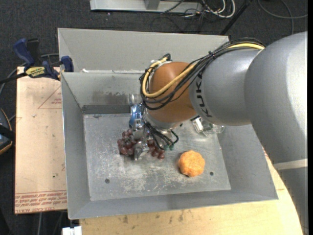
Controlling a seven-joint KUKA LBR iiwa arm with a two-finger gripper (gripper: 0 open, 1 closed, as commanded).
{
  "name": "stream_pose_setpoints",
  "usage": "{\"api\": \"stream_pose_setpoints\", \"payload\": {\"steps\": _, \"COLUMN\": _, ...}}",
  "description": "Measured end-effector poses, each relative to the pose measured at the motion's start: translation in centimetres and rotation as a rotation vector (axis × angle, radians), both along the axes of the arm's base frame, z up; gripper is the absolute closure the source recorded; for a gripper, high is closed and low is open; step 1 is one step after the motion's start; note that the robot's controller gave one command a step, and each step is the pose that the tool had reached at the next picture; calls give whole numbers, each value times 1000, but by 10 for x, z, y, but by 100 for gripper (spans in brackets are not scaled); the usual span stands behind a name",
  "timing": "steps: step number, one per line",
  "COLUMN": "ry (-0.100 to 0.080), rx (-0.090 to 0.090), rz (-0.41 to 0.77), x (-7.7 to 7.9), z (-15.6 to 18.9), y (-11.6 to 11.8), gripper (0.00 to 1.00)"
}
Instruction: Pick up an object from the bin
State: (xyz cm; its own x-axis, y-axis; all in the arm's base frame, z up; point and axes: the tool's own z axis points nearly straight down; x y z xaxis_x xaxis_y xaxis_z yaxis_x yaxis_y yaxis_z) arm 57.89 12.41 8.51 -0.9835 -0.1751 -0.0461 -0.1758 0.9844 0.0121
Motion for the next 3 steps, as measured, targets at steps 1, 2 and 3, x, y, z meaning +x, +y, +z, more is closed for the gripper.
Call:
{"api": "stream_pose_setpoints", "payload": {"steps": 1, "ry": 8, "rx": -2, "rz": 0, "x": 0, "z": 4, "y": 1, "gripper": 100}}
{"api": "stream_pose_setpoints", "payload": {"steps": 2, "ry": 28, "rx": -11, "rz": 0, "x": -3, "z": 19, "y": -1, "gripper": 100}}
{"api": "stream_pose_setpoints", "payload": {"steps": 3, "ry": 38, "rx": -16, "rz": -1, "x": -5, "z": 38, "y": -3, "gripper": 100}}
